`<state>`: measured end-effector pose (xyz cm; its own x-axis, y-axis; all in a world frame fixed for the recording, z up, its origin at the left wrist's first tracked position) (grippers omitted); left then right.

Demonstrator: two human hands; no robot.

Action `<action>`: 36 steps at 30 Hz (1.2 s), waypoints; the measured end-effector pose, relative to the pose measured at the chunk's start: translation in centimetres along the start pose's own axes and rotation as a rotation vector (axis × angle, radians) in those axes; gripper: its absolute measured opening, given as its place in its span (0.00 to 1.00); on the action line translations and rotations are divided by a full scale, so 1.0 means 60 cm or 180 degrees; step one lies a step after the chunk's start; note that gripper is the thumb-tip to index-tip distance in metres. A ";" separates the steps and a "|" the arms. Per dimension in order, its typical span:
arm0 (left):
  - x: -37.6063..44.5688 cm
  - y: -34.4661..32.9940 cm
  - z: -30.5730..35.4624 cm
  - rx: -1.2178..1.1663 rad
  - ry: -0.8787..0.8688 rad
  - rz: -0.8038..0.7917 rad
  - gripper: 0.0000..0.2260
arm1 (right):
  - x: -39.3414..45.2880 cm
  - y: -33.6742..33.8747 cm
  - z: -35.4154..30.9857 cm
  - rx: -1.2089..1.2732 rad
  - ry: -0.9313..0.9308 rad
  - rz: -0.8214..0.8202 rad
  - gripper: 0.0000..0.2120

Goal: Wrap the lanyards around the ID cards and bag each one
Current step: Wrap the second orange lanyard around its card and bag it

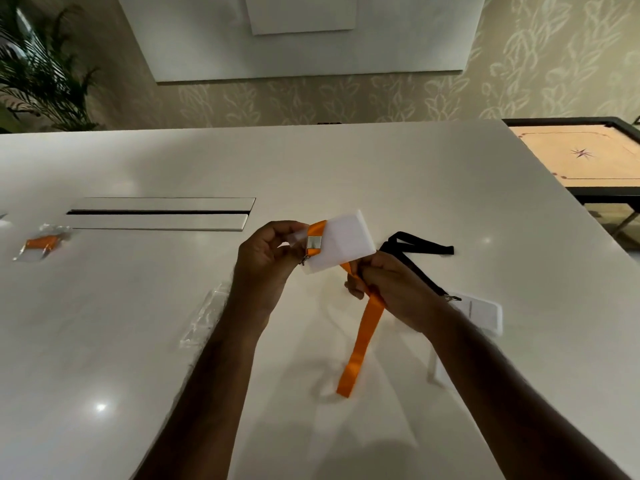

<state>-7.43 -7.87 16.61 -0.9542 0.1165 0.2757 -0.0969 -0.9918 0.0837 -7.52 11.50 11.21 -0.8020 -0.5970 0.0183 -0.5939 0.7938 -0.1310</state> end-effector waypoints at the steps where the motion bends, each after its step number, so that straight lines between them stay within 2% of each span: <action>1: 0.001 0.000 -0.003 0.0023 0.0016 0.0036 0.11 | 0.001 -0.002 0.003 0.0196 0.0022 0.0038 0.12; 3: 0.003 0.002 -0.009 0.0031 0.0031 0.0087 0.11 | 0.001 -0.005 0.005 0.0413 0.0068 0.0006 0.06; 5: 0.007 0.006 -0.014 0.0060 0.0057 0.0136 0.12 | 0.002 -0.007 0.008 0.0386 0.0054 -0.0076 0.08; 7: 0.011 0.011 -0.015 0.0164 0.0061 0.0175 0.13 | 0.004 -0.005 0.013 0.0123 -0.0014 -0.0039 0.11; 12: 0.021 0.019 -0.018 0.0310 0.0036 0.0315 0.13 | 0.013 -0.001 0.006 -0.0629 0.0172 0.0172 0.10; 17: 0.021 0.023 -0.018 0.0761 -0.0024 0.0590 0.10 | 0.015 -0.006 0.014 -0.1441 -0.0090 0.0173 0.09; 26: 0.021 0.014 -0.036 0.1503 -0.0221 0.0431 0.10 | -0.003 -0.010 -0.035 -0.1211 0.0079 0.0317 0.09; 28: 0.021 0.014 -0.035 0.1602 -0.0247 0.0451 0.11 | -0.010 -0.007 -0.046 -0.1079 0.0174 0.0353 0.12; 31: 0.022 0.015 -0.036 0.1615 -0.0262 0.0432 0.11 | -0.023 -0.002 -0.061 -0.1009 0.0279 0.0413 0.15; 36: 0.025 0.017 -0.050 0.1458 -0.0166 0.0421 0.11 | -0.038 -0.004 -0.085 -0.1049 0.0434 0.0279 0.12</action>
<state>-9.79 -8.88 14.20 -0.9332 0.0049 0.3593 0.1705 -0.8741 0.4548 -5.87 13.23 16.27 -0.8387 -0.5218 0.1560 -0.4934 0.8493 0.1880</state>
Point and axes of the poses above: each hand's wrist, its own x-axis towards the middle knuckle, its own y-axis out of the back of the hand, z = x × y, the point moved 7 cm from there along x, towards the middle knuckle, and after that the axes turned 11 degrees about -z, right-handed, at the moved point
